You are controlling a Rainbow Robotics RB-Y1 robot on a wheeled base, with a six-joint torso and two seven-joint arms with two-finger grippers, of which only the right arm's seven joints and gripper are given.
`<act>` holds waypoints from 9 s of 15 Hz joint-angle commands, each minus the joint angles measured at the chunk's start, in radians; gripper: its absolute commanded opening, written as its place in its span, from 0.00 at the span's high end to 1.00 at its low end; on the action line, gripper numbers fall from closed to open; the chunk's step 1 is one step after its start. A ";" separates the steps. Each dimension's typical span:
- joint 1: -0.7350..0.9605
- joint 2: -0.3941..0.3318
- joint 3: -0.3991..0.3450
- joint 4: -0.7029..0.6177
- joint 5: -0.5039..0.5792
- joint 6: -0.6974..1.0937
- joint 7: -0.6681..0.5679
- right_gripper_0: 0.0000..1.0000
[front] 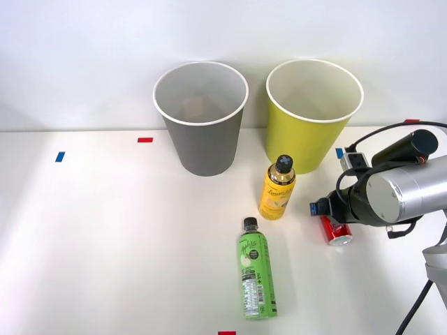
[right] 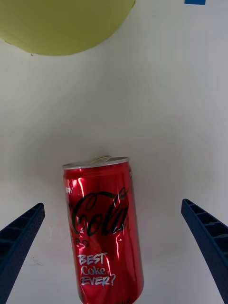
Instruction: Put cans in the gray bin, plastic bottles in the light green bin
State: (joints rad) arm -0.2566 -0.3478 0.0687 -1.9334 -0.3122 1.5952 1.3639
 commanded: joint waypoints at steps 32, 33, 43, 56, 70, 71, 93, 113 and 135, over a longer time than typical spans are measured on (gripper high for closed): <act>-0.010 0.089 -0.032 0.065 0.067 -0.034 0.053 0.91; 0.013 0.089 -0.041 0.021 0.048 -0.034 0.072 0.92; 0.235 0.119 -0.231 -0.257 -0.340 -0.330 0.458 0.93; 0.241 0.059 -0.102 -0.263 -0.935 -1.046 0.655 0.98; -0.260 -0.017 0.264 0.105 -0.585 -1.324 0.264 1.00; -0.291 -0.017 0.287 0.149 -0.587 -1.350 0.264 1.00; -0.624 -0.059 0.556 0.580 -0.602 -1.531 0.231 0.00; 0.194 -0.241 0.077 -0.233 -0.587 -1.276 0.178 0.00; 0.718 0.061 -0.053 -0.245 -0.493 -1.607 0.282 0.00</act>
State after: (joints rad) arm 0.4559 -0.3090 0.0256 -2.1784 -0.8161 -0.0348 1.6378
